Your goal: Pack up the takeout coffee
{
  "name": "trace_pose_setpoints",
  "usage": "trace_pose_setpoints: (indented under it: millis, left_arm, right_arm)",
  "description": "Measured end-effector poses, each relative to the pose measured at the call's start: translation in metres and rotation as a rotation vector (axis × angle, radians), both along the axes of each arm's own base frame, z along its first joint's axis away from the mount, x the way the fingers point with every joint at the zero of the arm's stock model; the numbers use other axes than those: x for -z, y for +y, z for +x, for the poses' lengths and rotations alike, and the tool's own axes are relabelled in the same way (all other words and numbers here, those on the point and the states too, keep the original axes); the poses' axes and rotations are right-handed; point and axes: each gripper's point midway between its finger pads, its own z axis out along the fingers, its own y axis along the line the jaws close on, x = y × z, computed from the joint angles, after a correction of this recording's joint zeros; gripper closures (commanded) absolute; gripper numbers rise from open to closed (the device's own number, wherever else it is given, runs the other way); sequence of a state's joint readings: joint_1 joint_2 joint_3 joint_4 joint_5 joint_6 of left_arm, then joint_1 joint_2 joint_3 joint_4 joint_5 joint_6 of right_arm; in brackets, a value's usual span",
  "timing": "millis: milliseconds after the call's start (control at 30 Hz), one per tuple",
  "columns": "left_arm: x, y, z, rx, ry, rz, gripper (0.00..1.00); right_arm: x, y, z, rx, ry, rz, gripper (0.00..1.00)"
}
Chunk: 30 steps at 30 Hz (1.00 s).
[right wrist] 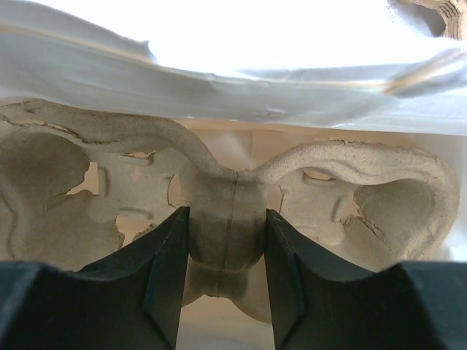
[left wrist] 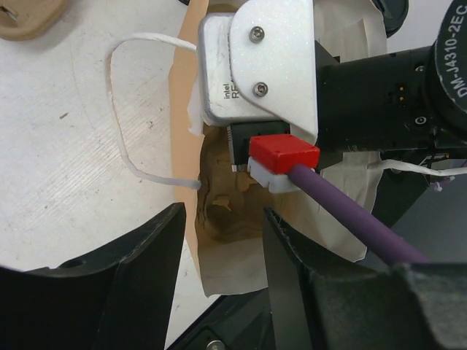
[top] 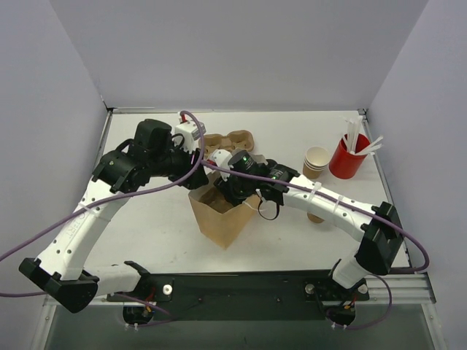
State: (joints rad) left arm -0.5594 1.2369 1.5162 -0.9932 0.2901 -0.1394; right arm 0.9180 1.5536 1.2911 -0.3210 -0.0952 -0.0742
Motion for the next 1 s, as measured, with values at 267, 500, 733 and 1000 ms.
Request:
trace_pose_setpoints:
  millis: [267, 500, 733, 1000]
  left_arm:
    - [0.015, 0.001, -0.002, 0.02, 0.019, 0.028, 0.5]
    - [0.031, 0.001, -0.002, 0.031, 0.046, 0.059, 0.69]
    - [0.041, -0.008, 0.002, 0.039, 0.037, 0.102, 1.0]
    - [0.036, -0.006, 0.009, -0.014, -0.025, 0.111, 1.0]
  right_arm:
    - [0.005, -0.006, -0.003, 0.002, 0.029, -0.047, 0.65]
    - [0.01, -0.011, -0.003, 0.011, 0.045, -0.078, 0.65]
    - [0.01, -0.017, -0.002, 0.027, 0.055, -0.116, 0.65]
    - [0.002, -0.019, 0.003, 0.042, 0.053, -0.158, 0.62]
